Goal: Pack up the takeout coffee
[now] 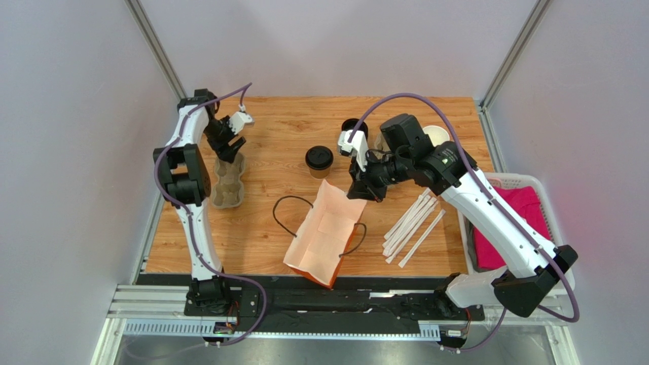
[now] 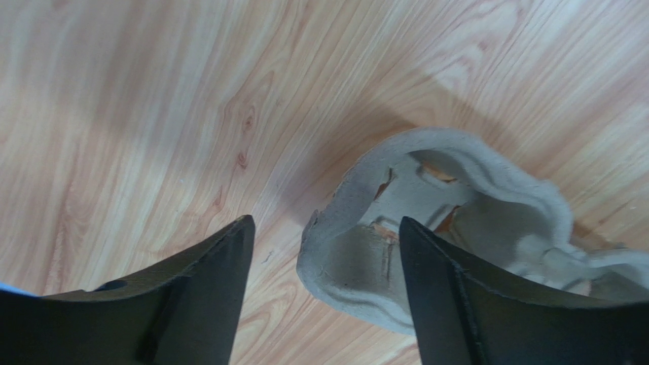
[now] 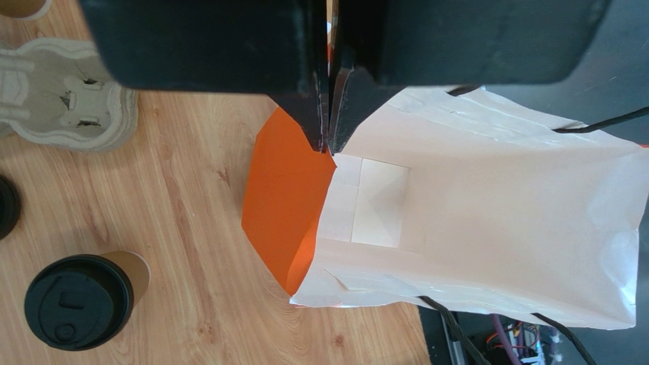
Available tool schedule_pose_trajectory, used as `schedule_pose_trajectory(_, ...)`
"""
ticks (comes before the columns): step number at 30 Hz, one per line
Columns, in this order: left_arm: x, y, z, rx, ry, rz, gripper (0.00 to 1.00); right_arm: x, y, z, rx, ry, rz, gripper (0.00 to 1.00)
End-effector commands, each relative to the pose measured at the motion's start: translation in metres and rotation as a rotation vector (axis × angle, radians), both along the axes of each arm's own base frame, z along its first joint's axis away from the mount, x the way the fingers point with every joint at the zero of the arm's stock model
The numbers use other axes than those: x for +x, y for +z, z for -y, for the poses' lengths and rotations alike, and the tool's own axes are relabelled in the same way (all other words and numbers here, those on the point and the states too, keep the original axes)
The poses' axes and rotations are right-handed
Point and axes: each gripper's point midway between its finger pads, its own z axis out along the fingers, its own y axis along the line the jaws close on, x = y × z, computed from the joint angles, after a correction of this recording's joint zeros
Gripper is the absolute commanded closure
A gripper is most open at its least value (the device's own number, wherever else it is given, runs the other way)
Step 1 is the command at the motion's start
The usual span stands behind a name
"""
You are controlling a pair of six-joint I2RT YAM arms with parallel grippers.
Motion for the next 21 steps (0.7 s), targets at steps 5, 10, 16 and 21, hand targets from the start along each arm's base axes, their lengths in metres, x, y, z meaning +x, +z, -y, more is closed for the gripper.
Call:
schedule_pose_trajectory(5,-0.012,-0.003,-0.002,-0.009,0.064,-0.045,0.47,0.025,0.021,-0.002,-0.008,-0.092,0.056,1.0)
schedule_pose_trajectory(10,-0.032,0.009,0.018,-0.116,0.179,-0.081,0.68,0.027,0.025,-0.006,0.009,-0.07,0.073,1.0)
schedule_pose_trajectory(16,-0.064,0.013,0.033,-0.19,0.336,-0.161,0.78,0.02,0.028,-0.008,0.038,0.007,0.121,1.0)
schedule_pose_trajectory(21,-0.088,0.015,0.037,-0.197,0.369,-0.161,0.66,0.012,0.027,-0.011,0.056,0.065,0.117,1.0)
